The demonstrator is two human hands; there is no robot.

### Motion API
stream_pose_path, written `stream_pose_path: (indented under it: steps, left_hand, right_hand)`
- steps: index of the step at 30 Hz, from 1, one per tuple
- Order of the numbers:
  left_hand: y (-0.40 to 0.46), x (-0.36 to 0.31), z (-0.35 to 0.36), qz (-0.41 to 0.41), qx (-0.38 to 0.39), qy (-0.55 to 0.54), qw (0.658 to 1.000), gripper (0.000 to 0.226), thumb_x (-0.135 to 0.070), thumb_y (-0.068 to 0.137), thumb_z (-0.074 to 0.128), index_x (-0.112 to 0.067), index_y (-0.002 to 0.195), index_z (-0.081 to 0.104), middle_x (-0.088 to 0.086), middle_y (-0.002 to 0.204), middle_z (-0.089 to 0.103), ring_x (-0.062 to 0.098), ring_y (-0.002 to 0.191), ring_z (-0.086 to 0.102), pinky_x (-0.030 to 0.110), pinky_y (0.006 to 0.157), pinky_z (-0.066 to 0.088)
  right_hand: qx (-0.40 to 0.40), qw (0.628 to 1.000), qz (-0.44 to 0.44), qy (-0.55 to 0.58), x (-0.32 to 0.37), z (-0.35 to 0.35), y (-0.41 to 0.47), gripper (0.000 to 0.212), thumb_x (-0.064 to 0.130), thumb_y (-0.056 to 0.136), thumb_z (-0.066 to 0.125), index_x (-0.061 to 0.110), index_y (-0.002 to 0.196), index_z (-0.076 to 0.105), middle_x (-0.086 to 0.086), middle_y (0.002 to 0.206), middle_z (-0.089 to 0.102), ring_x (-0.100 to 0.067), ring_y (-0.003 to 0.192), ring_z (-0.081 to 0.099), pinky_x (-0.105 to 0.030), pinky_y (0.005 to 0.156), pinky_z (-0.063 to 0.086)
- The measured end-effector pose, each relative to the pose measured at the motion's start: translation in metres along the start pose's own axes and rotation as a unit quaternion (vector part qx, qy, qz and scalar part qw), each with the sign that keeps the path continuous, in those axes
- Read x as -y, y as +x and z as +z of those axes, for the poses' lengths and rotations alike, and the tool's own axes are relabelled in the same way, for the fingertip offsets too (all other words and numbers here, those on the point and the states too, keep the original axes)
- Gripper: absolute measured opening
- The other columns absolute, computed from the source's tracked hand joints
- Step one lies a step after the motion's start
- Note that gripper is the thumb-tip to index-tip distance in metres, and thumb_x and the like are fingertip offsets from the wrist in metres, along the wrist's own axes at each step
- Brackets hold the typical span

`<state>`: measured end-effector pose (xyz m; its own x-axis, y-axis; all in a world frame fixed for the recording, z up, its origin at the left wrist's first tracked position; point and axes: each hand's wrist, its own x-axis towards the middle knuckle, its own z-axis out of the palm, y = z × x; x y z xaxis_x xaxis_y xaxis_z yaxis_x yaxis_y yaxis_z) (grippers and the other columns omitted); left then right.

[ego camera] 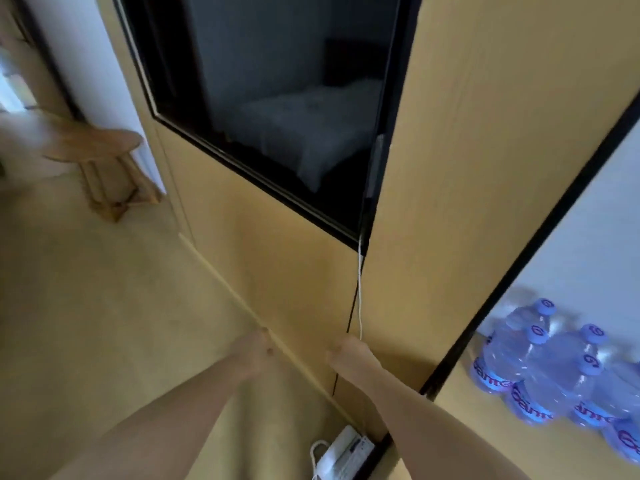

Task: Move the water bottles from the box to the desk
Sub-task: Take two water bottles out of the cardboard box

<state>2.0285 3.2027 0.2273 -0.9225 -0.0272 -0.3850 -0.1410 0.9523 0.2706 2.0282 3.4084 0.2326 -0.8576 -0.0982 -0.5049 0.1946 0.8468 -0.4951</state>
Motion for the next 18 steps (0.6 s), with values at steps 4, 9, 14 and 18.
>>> stream_pose_path:
  steps: [4, 9, 14, 18]
  left_hand:
    - [-0.009, 0.089, -0.022, -0.093, -0.005, 0.011, 0.996, 0.036, -0.030, 0.093, 0.048, -0.020, 0.127, 0.049, 0.003, 0.129, 0.056, 0.020, 0.117, 0.056, 0.027, 0.088, 0.046]
    - [0.000, 0.203, -0.058, -0.161, -0.040, -0.031, 0.986, 0.034, -0.021, 0.092, 0.046, -0.019, 0.126, 0.052, 0.005, 0.131, 0.054, 0.022, 0.119, 0.054, 0.028, 0.092, 0.045]
    - [0.006, 0.309, -0.100, -0.226, -0.060, -0.058, 0.971, 0.033, -0.023, 0.093, 0.041, -0.024, 0.124, 0.053, 0.002, 0.131, 0.055, 0.022, 0.120, 0.053, 0.029, 0.091, 0.043]
    - [0.011, 0.391, -0.134, -0.281, -0.050, -0.075, 0.956, 0.034, -0.025, 0.093, 0.041, -0.023, 0.126, 0.050, 0.001, 0.132, 0.053, 0.021, 0.121, 0.052, 0.030, 0.093, 0.042]
  right_hand:
    - [0.023, 0.995, -0.071, -0.063, 0.082, 0.029, 0.024, 0.042, 0.039, 0.097, 0.046, 0.008, 0.122, 0.058, -0.010, 0.120, 0.063, -0.027, 0.109, 0.061, -0.034, 0.088, 0.052]
    - [0.026, 0.985, -0.131, -0.105, 0.203, 0.075, 0.068, 0.043, 0.037, 0.097, 0.051, 0.004, 0.124, 0.057, -0.015, 0.126, 0.061, -0.026, 0.115, 0.059, -0.027, 0.084, 0.046]
    - [0.044, 0.973, -0.157, -0.165, 0.322, 0.126, 0.110, 0.046, 0.043, 0.095, 0.050, 0.011, 0.128, 0.055, -0.012, 0.133, 0.057, -0.026, 0.121, 0.056, -0.031, 0.097, 0.047]
    - [0.071, 0.959, -0.192, -0.194, 0.412, 0.165, 0.141, 0.046, 0.044, 0.093, 0.050, 0.011, 0.125, 0.058, -0.012, 0.131, 0.058, -0.028, 0.120, 0.056, -0.030, 0.090, 0.045]
